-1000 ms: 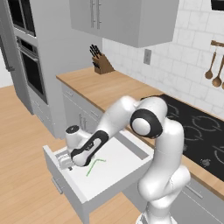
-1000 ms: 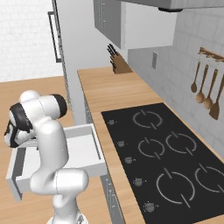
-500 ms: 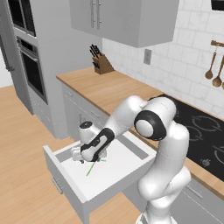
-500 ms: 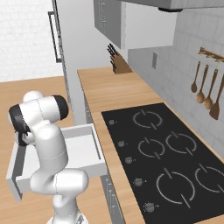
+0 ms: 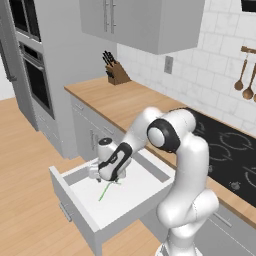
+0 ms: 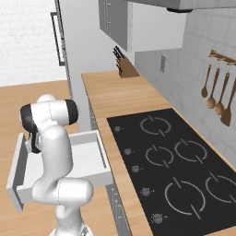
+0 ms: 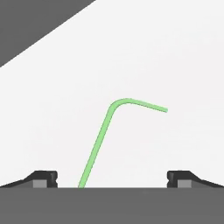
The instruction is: Take a straw from the drawer in front and place it inside the glass cup on the dining counter.
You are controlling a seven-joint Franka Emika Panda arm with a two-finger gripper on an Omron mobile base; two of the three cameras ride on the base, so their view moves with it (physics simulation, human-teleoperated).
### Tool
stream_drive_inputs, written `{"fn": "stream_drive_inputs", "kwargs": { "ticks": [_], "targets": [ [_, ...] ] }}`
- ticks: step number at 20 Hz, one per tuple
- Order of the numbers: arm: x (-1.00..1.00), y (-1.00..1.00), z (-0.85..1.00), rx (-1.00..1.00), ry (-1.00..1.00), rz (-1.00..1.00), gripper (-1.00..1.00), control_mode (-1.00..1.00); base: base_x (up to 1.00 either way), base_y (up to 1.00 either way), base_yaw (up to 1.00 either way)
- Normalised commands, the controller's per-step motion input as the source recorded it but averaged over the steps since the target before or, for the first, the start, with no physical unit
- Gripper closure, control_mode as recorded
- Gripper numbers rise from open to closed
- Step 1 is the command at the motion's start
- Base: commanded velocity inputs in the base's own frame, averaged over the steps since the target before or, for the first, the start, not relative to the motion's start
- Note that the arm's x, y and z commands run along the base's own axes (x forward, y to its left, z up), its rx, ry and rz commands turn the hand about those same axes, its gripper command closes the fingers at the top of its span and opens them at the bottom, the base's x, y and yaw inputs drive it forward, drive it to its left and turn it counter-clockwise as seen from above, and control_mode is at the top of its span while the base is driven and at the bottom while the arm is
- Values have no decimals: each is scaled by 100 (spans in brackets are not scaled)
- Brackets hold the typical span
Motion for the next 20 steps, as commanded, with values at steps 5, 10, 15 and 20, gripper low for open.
{"fn": "stream_drive_inputs", "kwargs": {
  "ticks": [5, 10, 15, 20],
  "targets": [
    [30, 0, -43, 0, 0, -8, -100, -100, 0, 0, 0],
    [7, 0, -33, 0, 0, -9, -100, -100, 0, 0, 0],
    [20, -1, -16, 0, 0, -10, -100, -100, 0, 0, 0],
    [7, -1, -2, 0, 0, -9, -100, -100, 0, 0, 0]
  ]
}}
